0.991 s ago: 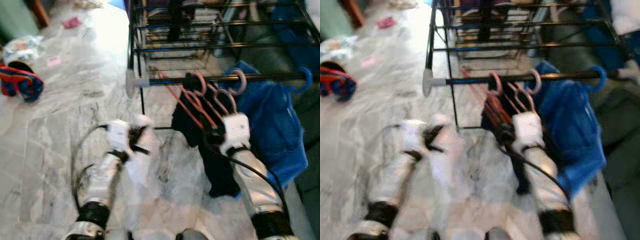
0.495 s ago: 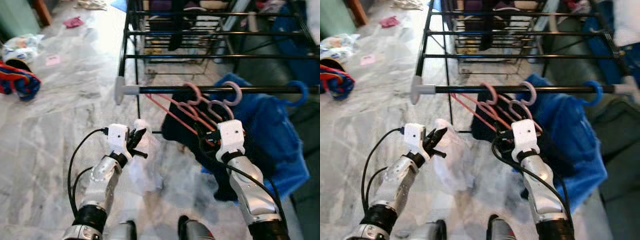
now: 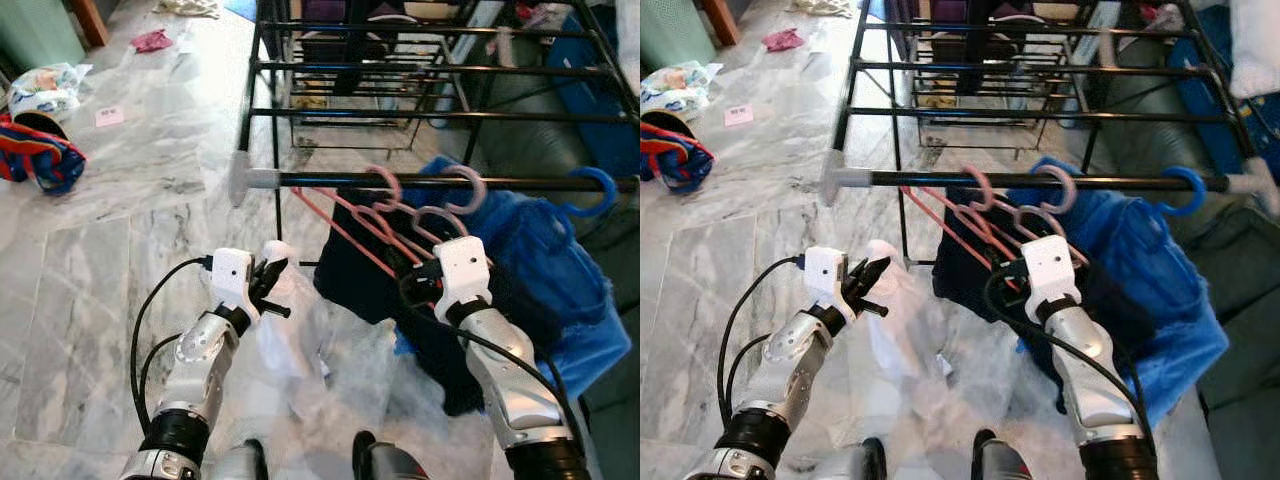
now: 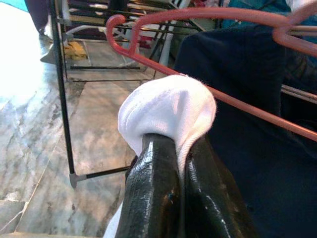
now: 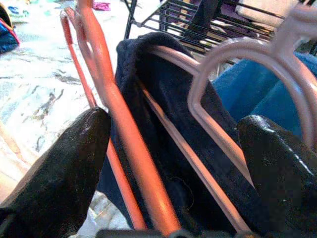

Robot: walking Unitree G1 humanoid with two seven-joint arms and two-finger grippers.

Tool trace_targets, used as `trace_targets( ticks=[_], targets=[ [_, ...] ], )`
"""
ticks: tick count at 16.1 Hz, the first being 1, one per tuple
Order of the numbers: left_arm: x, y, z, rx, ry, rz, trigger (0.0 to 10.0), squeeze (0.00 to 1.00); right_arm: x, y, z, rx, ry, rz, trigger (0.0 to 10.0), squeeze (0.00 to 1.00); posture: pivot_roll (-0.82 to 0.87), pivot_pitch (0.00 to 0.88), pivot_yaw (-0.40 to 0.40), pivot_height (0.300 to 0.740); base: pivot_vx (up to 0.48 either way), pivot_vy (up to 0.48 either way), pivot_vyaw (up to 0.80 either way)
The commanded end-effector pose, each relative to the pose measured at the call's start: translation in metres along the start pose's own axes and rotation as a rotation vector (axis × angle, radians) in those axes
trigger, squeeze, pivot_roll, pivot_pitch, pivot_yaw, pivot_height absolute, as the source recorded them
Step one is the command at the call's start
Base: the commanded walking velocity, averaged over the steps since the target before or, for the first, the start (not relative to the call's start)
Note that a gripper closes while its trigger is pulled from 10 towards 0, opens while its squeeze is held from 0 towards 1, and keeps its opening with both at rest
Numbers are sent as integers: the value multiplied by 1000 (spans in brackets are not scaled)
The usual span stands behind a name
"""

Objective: Hang hanger

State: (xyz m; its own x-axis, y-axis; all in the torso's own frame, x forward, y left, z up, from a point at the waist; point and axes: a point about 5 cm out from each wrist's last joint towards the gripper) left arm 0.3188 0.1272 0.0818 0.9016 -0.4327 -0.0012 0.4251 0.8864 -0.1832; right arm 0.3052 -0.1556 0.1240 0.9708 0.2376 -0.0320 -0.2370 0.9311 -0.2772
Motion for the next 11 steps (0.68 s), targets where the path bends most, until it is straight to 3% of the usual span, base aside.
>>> trace_targets(
  ticks=[1,4,11],
  targets=[
    [-2,4,4,11,-12,4,10000,0,0,6,2,12,-4,22,10000,0,-45,235,-11,740,0,480,0],
    [-2,3,4,8,-10,0,10000,0,-1,7,3,12,-5,22,10000,0,-46,236,-11,740,0,480,0],
    [-4,1,2,18,-1,-14,10000,0,0,3,-2,-8,32,-18,10000,0,-44,244,-11,740,0,0,0]
  ],
)
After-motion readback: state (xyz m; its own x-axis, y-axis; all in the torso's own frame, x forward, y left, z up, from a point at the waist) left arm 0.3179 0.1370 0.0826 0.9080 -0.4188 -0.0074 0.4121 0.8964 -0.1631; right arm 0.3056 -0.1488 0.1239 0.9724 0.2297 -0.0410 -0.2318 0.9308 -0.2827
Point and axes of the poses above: a point about 5 cm out from each wrist's last joint towards the gripper, its own x axis pointing out of the wrist towards the gripper, its own z axis along the axis of the wrist's last joint, y = z × x, and after that the axes turned 4 degrees about -x, right-handed
